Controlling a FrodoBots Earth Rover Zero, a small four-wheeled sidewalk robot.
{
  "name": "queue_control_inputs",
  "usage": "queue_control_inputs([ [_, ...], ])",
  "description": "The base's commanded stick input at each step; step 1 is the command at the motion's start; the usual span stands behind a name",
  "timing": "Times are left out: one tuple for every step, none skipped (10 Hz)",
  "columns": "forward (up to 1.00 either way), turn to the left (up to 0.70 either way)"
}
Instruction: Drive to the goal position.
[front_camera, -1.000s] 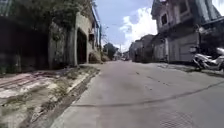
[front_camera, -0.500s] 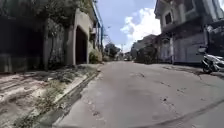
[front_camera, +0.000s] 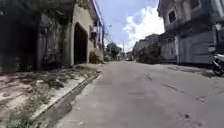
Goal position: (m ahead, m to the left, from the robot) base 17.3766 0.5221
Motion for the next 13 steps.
queue_control_inputs([
  [1.00, 0.00],
  [1.00, 0.00],
  [1.00, -0.02],
  [1.00, -0.24],
  [1.00, -0.39],
  [1.00, -0.40],
  [1.00, -0.40],
  [1.00, -0.26],
  [1.00, -0.04],
  [1.00, 0.00],
  [1.00, 0.00],
  [1.00, 0.00],
  [1.00, 0.00],
])
